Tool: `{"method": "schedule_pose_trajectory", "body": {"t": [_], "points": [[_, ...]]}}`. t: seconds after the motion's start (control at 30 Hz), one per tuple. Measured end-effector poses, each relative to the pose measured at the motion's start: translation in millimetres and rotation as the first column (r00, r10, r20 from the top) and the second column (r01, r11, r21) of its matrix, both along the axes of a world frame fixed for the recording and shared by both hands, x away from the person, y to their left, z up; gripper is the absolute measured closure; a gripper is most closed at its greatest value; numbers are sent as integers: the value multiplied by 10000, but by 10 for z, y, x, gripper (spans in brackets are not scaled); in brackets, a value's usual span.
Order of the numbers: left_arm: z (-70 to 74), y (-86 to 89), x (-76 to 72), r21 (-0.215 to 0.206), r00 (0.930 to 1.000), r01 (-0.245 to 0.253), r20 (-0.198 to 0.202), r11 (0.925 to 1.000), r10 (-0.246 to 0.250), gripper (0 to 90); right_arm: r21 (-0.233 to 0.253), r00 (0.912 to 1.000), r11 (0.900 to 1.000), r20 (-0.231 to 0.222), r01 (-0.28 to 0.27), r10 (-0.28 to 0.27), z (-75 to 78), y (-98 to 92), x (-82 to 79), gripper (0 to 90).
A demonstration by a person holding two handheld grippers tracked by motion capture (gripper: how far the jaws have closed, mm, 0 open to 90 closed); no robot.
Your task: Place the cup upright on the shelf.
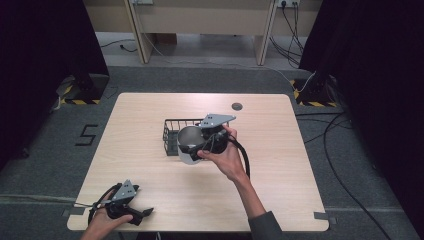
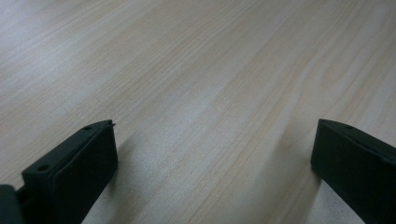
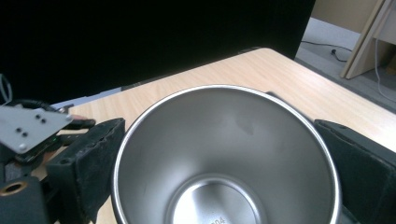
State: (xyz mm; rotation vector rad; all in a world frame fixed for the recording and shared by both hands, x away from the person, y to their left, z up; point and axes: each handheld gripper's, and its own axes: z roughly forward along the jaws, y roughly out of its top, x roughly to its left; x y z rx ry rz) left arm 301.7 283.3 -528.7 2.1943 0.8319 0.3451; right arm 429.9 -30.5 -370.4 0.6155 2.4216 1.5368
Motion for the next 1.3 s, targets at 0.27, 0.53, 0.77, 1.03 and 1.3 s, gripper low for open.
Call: {"method": "schedule_pose_trajectory", "body": {"t": [0.27,0.53,0.77,1.03,1.3], "points": [[1,0,0,16,10000,-6,5,10000,6,0,-232,9996,9996,196,186,-181,140,22,166,61],[0,1,0,6,10000,5,-2,10000,-5,0,-333,9985,9982,225,500,-492,247,34,367,61],[1,0,0,11,10000,-6,0,10000,6,0,-504,9968,9959,274,758,-745,278,44,559,61],[1,1,0,2,10000,-1,-4,10000,1,0,-856,9954,9919,270,944,-924,235,67,763,61],[1,0,-1,3,10000,3,0,10000,-3,0,-1006,9938,9887,102,1109,-1104,124,70,874,61]]}}
